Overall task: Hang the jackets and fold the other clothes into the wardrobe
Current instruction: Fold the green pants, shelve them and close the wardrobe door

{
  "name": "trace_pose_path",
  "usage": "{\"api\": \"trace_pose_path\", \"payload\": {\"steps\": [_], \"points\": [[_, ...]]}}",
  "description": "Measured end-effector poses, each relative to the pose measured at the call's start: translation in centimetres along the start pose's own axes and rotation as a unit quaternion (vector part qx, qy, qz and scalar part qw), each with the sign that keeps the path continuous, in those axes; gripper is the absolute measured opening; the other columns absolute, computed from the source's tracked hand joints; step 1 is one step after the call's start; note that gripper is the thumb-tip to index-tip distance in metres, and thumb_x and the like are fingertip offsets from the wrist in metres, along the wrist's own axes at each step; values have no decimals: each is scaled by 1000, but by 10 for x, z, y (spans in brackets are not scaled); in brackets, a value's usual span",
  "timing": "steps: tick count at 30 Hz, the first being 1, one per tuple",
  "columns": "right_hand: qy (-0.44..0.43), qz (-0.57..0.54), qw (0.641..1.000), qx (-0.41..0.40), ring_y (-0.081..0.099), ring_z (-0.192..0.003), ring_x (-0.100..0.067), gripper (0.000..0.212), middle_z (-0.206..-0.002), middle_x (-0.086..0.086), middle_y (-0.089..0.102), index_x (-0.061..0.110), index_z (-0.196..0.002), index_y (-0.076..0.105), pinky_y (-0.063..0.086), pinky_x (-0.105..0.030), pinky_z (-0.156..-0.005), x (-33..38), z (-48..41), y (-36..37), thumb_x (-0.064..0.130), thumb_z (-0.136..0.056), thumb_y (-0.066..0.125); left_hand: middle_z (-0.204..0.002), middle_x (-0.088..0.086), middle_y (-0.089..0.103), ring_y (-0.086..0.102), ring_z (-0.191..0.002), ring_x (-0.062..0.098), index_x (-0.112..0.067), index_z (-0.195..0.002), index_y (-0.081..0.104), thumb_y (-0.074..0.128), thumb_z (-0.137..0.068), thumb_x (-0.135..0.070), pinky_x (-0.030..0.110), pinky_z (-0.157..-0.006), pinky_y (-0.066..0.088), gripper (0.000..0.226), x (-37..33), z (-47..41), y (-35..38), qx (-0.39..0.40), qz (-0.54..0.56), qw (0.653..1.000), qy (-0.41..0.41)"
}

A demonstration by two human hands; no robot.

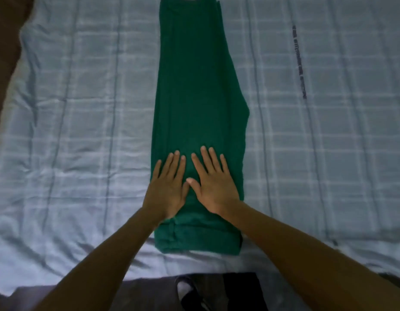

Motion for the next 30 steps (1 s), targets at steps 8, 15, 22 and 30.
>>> {"api": "trace_pose_path", "payload": {"steps": [8,15,22,30], "points": [[-26,-5,1000,-10,8,-146,-28,80,-158,-14,12,15,-151,14,2,-45,-118,23,74,-22,66,-89,19,-156,17,9,8,-145,30,-15,-150,16,9,-85,-74,50,-117,6,88,-20,100,7,8,48,994,98],[-21,73,997,31,27,-139,-36,93,-147,-18,36,16,-143,35,19,-67,-107,19,129,18,74,-71,43,-140,25,44,44,-128,39,-8,-138,43,45,-76,-70,58,-102,34,88,-27,113,15,-21,15,993,111],[-16,64,997,30,21,-141,-36,85,-151,-18,29,13,-145,33,20,-57,-111,15,131,7,42,-74,69,-133,30,47,48,-120,43,-6,-135,44,75,-72,-24,51,-96,41,72,-39,98,5,-37,-69,994,79],[-28,50,998,-22,61,-76,-33,25,-80,-15,66,5,-86,64,40,-33,-64,24,139,-29,5,-61,63,-94,8,64,61,-83,27,-14,-102,59,52,-81,-14,29,-65,44,22,-37,93,-28,39,18,995,88]]}}
Point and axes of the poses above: each hand's wrist, its own z-axis away from the middle knuckle, its own y-axis out of the palm, x = y × z, the point moved 9 cm from there along -z, towards the middle knuckle
